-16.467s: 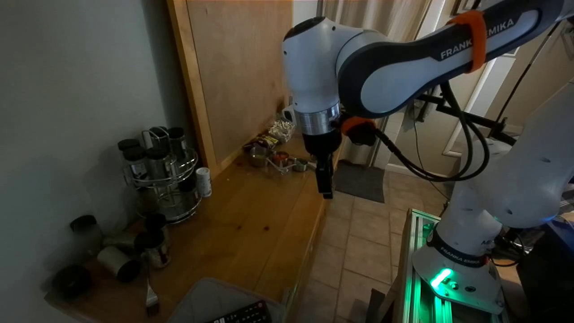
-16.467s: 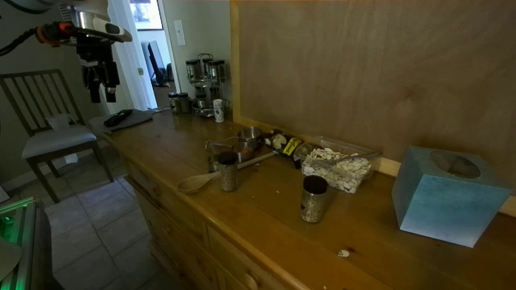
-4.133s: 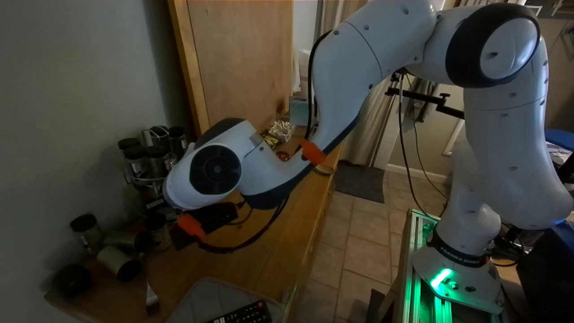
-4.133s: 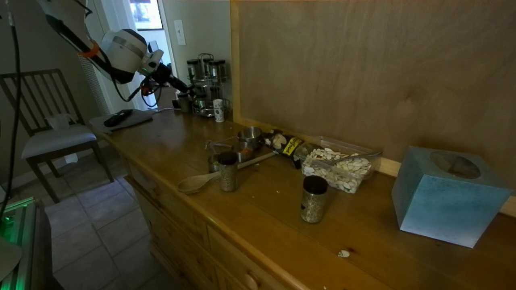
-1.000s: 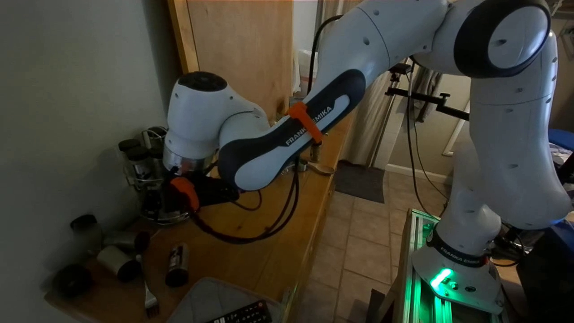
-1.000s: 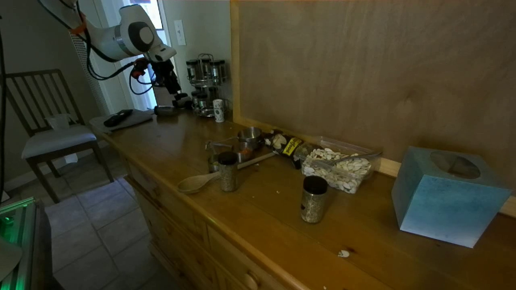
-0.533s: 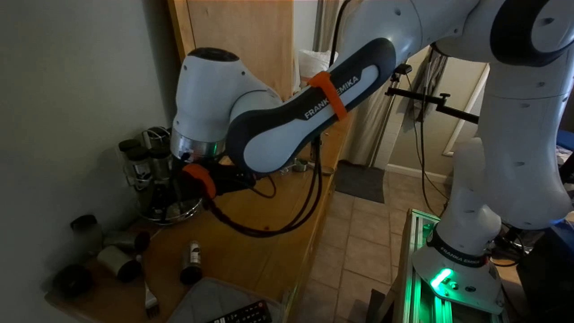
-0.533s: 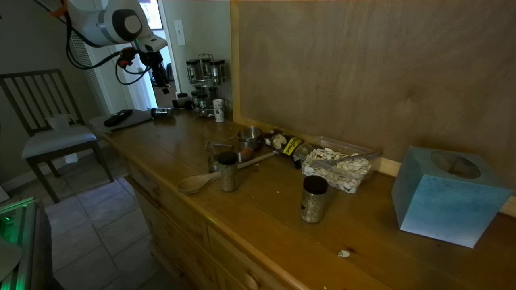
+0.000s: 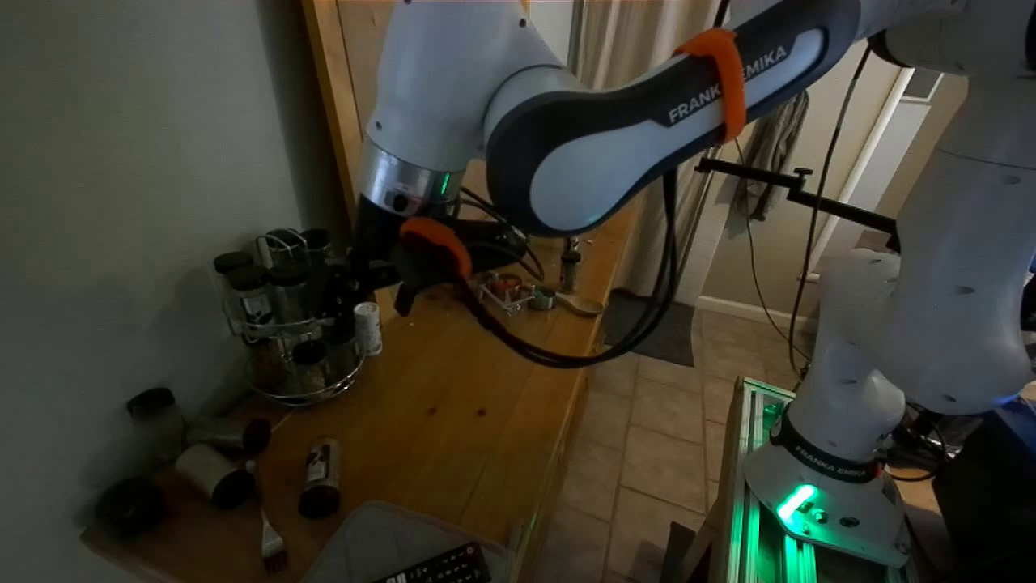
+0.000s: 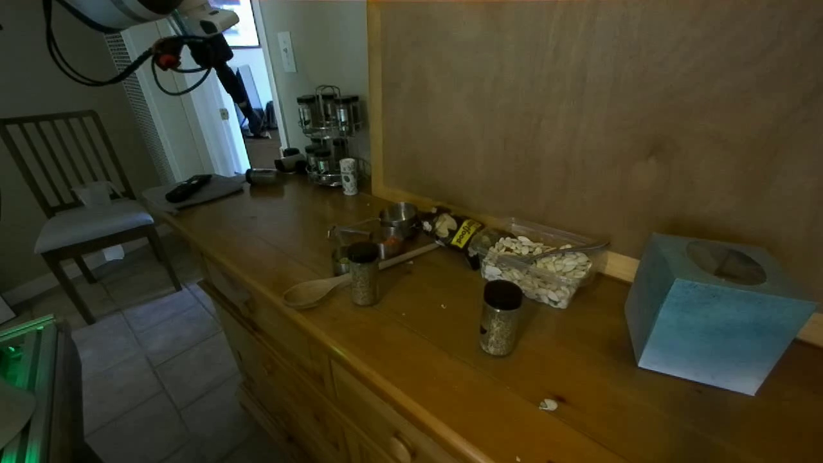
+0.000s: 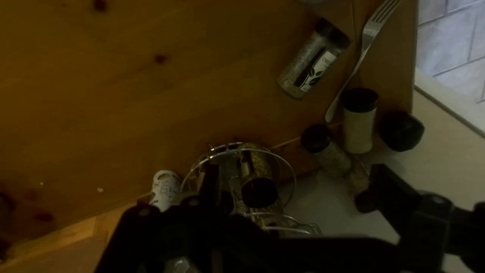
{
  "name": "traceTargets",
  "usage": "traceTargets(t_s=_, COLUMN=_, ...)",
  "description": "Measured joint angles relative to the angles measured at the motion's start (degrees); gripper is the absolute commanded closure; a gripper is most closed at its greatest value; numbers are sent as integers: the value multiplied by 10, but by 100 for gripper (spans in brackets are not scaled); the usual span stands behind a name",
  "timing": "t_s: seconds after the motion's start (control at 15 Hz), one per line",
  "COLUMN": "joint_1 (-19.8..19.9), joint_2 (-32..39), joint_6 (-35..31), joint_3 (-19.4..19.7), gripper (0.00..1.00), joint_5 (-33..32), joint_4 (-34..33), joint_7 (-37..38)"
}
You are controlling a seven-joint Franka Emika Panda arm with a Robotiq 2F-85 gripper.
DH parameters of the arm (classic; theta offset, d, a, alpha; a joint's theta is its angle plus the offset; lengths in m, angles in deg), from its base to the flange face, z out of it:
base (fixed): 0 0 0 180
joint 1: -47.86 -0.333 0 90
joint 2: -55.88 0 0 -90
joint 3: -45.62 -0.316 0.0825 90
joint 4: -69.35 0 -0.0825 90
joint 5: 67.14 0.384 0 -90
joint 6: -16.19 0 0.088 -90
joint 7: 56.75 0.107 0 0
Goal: Pick up one container on the left and put it at the bottom of the seasoning rack
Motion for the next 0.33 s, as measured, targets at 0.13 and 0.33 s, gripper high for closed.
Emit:
traceTargets(t_s=0.13, joint_1=3, joint_2=-25, joint_6=-15, joint_3=-6, gripper=0, joint_5=8, joint_4=16, joint_7=-35)
traceTargets(t_s=0.33, joint_1=6, joint_2=-22, joint_6=-14, joint_3=-9, gripper=0, joint_5=8, joint_4=16, joint_7=-34)
